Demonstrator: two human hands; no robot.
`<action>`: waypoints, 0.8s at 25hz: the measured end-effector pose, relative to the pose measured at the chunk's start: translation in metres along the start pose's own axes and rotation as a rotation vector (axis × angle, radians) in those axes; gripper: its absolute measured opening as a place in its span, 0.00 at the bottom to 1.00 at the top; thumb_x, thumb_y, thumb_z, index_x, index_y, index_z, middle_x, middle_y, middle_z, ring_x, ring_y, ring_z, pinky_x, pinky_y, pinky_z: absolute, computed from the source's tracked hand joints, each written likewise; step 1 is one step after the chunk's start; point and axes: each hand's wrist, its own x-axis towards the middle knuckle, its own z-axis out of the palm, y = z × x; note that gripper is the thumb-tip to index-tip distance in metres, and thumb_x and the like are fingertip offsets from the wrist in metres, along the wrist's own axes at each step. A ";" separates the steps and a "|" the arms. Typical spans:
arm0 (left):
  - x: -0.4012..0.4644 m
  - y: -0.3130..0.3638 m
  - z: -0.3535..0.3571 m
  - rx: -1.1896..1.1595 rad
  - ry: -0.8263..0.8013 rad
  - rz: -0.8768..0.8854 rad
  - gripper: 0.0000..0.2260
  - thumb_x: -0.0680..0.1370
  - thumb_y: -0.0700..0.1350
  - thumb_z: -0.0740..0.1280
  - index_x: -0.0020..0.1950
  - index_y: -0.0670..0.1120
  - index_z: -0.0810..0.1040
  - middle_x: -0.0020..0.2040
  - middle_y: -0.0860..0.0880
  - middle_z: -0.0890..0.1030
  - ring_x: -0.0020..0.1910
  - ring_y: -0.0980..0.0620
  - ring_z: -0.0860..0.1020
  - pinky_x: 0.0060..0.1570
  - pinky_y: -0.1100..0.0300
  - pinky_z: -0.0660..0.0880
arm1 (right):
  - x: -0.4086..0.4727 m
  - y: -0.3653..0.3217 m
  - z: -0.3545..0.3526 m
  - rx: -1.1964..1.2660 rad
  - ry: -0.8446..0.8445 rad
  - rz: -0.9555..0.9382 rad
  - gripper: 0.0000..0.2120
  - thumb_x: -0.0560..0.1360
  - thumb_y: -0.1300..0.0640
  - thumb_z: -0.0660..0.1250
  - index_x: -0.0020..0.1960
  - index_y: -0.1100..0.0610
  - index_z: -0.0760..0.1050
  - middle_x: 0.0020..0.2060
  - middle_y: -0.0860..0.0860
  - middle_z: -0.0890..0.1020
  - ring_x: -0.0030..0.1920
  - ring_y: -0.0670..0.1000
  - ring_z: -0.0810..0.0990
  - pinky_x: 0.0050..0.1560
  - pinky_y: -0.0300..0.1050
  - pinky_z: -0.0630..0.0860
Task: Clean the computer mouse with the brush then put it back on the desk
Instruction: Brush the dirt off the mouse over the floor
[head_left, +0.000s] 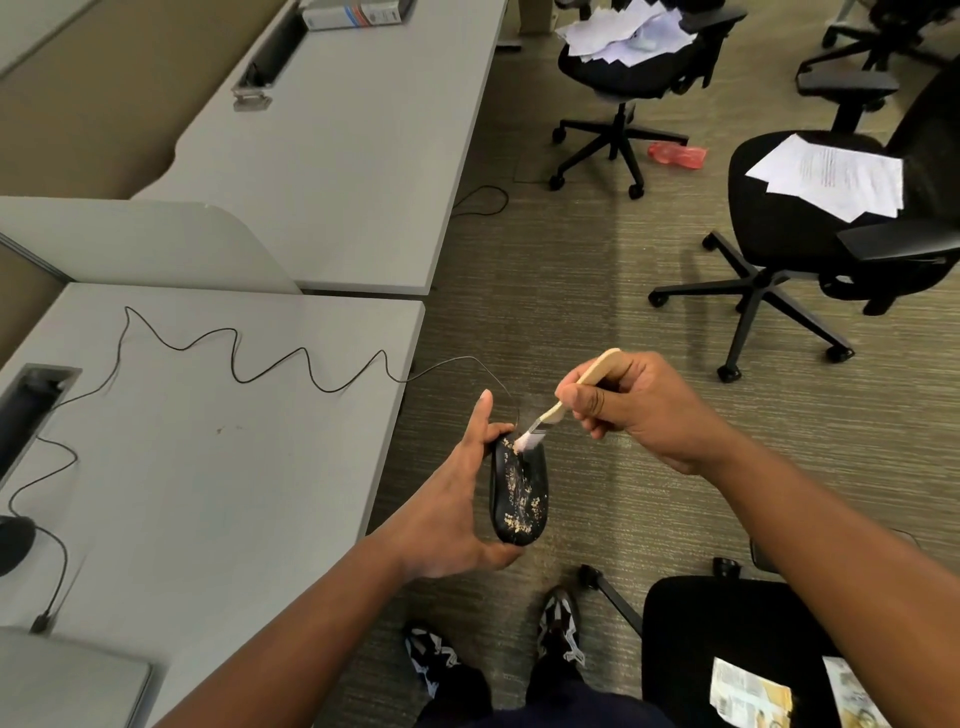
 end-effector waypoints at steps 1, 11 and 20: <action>0.000 0.000 0.000 -0.002 -0.004 -0.004 0.70 0.67 0.50 0.84 0.77 0.66 0.23 0.80 0.62 0.57 0.80 0.63 0.58 0.77 0.70 0.54 | -0.001 -0.001 0.003 -0.015 0.004 0.005 0.10 0.72 0.54 0.76 0.47 0.61 0.84 0.35 0.54 0.82 0.34 0.49 0.79 0.34 0.41 0.78; 0.000 0.002 0.007 0.025 0.007 0.036 0.71 0.67 0.50 0.85 0.77 0.64 0.22 0.76 0.65 0.58 0.80 0.60 0.62 0.79 0.63 0.60 | -0.004 0.010 0.036 -0.308 0.273 -0.128 0.06 0.78 0.55 0.74 0.44 0.55 0.83 0.30 0.52 0.83 0.29 0.54 0.80 0.33 0.53 0.81; 0.002 -0.004 0.011 -0.033 0.011 0.019 0.71 0.67 0.46 0.85 0.78 0.62 0.23 0.75 0.65 0.57 0.76 0.70 0.61 0.74 0.73 0.58 | -0.007 0.013 0.053 -0.415 0.522 -0.236 0.08 0.78 0.54 0.72 0.41 0.55 0.79 0.29 0.49 0.82 0.28 0.50 0.79 0.29 0.48 0.76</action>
